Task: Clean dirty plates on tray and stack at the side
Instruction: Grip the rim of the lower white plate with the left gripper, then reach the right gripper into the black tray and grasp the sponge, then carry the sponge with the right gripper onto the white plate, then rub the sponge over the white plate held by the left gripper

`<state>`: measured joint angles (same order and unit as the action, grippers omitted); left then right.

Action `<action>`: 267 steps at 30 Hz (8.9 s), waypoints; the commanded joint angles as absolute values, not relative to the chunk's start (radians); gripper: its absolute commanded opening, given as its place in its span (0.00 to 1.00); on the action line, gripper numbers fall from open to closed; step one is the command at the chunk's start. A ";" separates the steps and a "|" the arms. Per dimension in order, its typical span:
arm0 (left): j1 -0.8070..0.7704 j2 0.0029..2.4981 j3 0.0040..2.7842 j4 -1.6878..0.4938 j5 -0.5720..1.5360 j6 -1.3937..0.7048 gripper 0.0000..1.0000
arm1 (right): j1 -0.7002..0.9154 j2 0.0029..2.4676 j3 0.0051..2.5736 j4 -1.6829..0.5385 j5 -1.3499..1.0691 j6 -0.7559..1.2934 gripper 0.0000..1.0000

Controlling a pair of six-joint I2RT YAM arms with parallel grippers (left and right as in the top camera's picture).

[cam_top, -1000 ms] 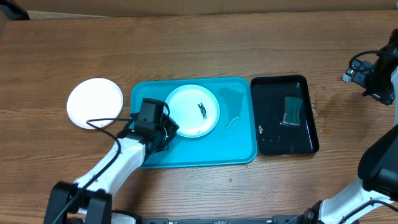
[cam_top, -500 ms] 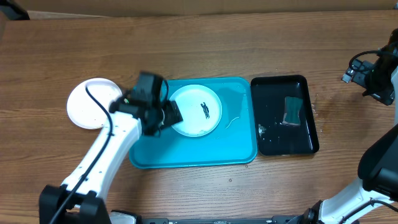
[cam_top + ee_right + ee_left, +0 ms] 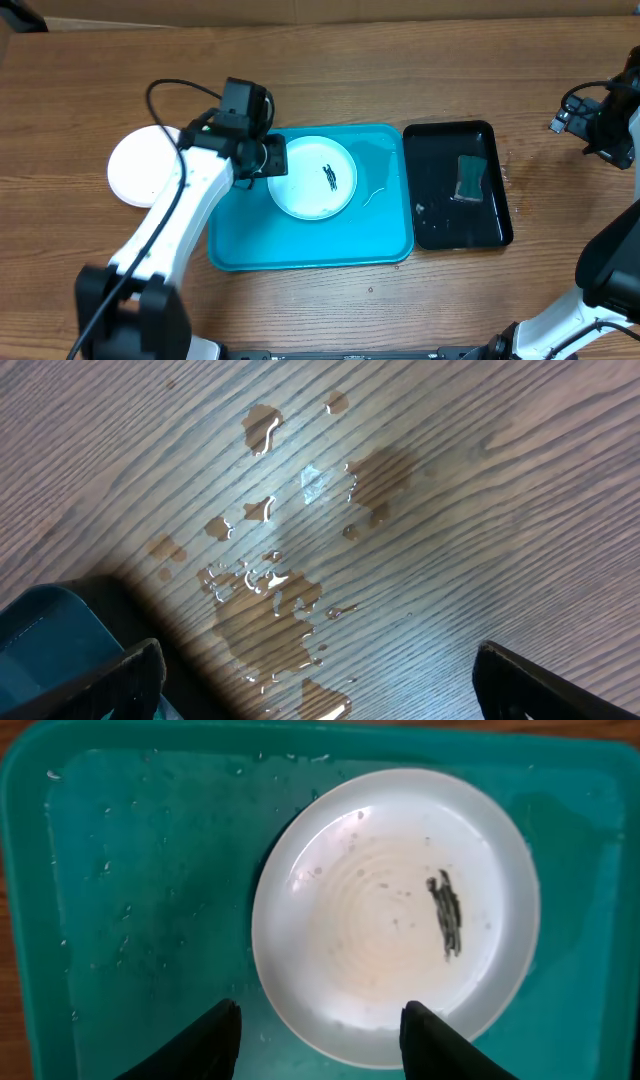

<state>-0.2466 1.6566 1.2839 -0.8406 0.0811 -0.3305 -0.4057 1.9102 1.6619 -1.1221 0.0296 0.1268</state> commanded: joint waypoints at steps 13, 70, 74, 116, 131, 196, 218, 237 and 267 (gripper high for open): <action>-0.240 1.879 1.290 -0.804 0.045 -0.281 0.30 | -0.408 1.895 1.668 -1.119 0.029 0.130 1.00; -0.241 1.894 1.224 -0.721 -0.033 -0.318 0.25 | -0.260 1.894 1.666 -1.386 -0.417 0.078 0.74; -0.241 1.894 1.224 -0.721 -0.033 -0.318 0.27 | -0.181 1.894 1.641 -1.374 -0.366 0.082 0.73; -0.241 1.894 1.224 -0.713 -0.033 -0.319 0.29 | 0.064 1.895 1.289 -0.976 0.112 0.264 0.79; -0.241 1.894 1.224 -0.713 -0.033 -0.318 0.29 | 0.085 1.895 1.274 -0.947 0.112 0.316 0.74; -0.242 1.894 1.224 -0.714 -0.033 -0.318 0.29 | 0.187 1.864 1.557 -1.219 0.202 0.341 0.04; -0.241 1.894 1.259 -0.771 -0.029 -0.318 0.27 | 0.191 1.864 1.763 -1.386 0.202 0.340 0.04; -0.242 1.895 1.258 -0.770 -0.026 -0.318 0.29 | 0.231 1.864 1.769 -1.338 0.184 0.336 0.04; -0.242 1.909 1.258 -0.770 -0.002 -0.318 0.04 | 0.642 1.865 1.501 -0.815 0.103 0.355 0.04</action>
<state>-0.2466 1.8988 1.2388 -0.7700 -0.0113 -0.3183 0.6197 1.8935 1.5322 -0.8509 0.0872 0.3412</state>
